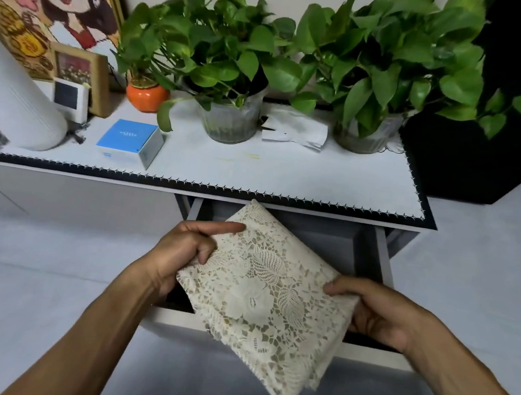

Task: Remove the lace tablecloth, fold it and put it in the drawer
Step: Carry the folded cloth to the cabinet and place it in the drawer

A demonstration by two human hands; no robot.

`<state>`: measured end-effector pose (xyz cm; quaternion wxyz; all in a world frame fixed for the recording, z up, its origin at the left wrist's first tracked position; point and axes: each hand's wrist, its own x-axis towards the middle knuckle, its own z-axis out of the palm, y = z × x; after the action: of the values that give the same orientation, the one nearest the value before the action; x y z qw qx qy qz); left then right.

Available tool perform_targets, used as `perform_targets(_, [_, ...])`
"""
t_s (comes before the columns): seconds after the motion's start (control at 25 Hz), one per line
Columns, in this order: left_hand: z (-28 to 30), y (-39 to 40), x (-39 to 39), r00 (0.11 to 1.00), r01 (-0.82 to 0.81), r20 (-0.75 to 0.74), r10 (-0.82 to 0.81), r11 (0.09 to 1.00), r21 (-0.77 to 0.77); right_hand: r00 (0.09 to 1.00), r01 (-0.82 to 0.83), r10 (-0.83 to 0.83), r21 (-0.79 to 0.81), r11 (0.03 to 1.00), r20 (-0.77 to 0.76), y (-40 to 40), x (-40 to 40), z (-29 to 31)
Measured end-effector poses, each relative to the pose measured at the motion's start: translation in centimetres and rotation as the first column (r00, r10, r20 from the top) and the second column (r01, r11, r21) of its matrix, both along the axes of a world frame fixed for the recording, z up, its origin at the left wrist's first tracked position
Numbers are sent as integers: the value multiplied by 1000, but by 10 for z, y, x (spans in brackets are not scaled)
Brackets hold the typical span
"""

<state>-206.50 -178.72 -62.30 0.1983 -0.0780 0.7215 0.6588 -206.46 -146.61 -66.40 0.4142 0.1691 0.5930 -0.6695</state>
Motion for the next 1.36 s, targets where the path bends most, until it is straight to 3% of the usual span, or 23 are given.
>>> perform_targets(0.12, [-9, 7, -2, 999, -3, 50, 3, 1000, -19, 985, 153, -143, -100, 983, 99, -1, -3, -8])
perform_targets(0.2, [-18, 13, -6, 992, -38, 124, 30, 997, 64, 953, 285, -265, -138, 949, 145, -5, -17, -13])
perform_targets(0.28, [-33, 16, -5, 980, 23, 196, -38, 997, 80, 949, 288, -279, -43, 957, 146, -16, -30, -24])
perform_targets(0.36, [-51, 17, -3, 966, 169, 221, -135, 975, -143, 972, 192, -208, 142, 971, 106, -25, -34, -42])
perform_targets(0.44, [-62, 24, 2, 929, 338, 267, -257, 883, -326, 993, 52, -81, 287, 957, 89, -32, -32, -57])
perform_targets(0.52, [-69, 30, 4, 921, 390, 215, -326, 798, -459, 995, -95, 104, 487, 868, 8, -35, -26, -56])
perform_targets(0.56, [-67, 31, 4, 926, 364, 134, -354, 736, -571, 961, -166, 269, 634, 756, -70, -36, -21, -50])
perform_targets(0.6, [-61, 34, 3, 892, 374, 89, -443, 613, -696, 871, -156, 456, 779, 607, -181, -33, -17, -41])
perform_targets(0.64, [-54, 32, 1, 818, 434, 93, -567, 504, -746, 744, -118, 594, 815, 567, -306, -31, -11, -30])
perform_targets(0.72, [-34, 27, 0, 640, 697, 212, -738, 442, -565, 510, -327, 724, 673, 663, -465, -35, 11, 3])
perform_targets(0.76, [-24, 26, 1, 558, 800, 290, -777, 411, -437, 390, -493, 791, 619, 612, -471, -39, 24, 15])
perform_targets(0.8, [-18, 28, 4, 492, 855, 337, -803, 374, -360, 236, -563, 860, 657, 501, -453, -41, 37, 18])
perform_targets(0.84, [-14, 30, 6, 444, 878, 343, -828, 324, -353, 110, -549, 885, 714, 433, -452, -39, 46, 14])
perform_targets(0.88, [-11, 33, 7, 434, 871, 321, -842, 301, -388, 56, -478, 894, 774, 415, -445, -37, 49, 12])
perform_targets(0.96, [-8, 34, 3, 481, 796, 205, -852, 327, -510, 94, -313, 875, 820, 479, -476, -33, 44, 13])
perform_targets(1.04, [-1, 32, -8, 533, 638, 60, -844, 354, -684, 32, -13, 884, 884, 467, -467, -27, 35, 12])
perform_targets(1.12, [-1, 29, -13, 586, 332, -131, -800, 384, -862, -10, 324, 866, 818, 476, -500, -25, 32, 2])
perform_targets(1.2, [-15, 32, -5, 585, -48, -377, -718, 434, -900, 15, 429, 828, 752, 501, -560, -30, 34, -10])
perform_targets(1.28, [-35, 32, 7, 620, -174, -455, -640, 454, -874, 206, 389, 749, 755, 528, -630, -30, 23, -18])
perform_targets(1.36, [-50, 23, 2, 744, -100, -340, -576, 407, -908, 402, 336, 691, 799, 499, -601, -22, 7, -23])
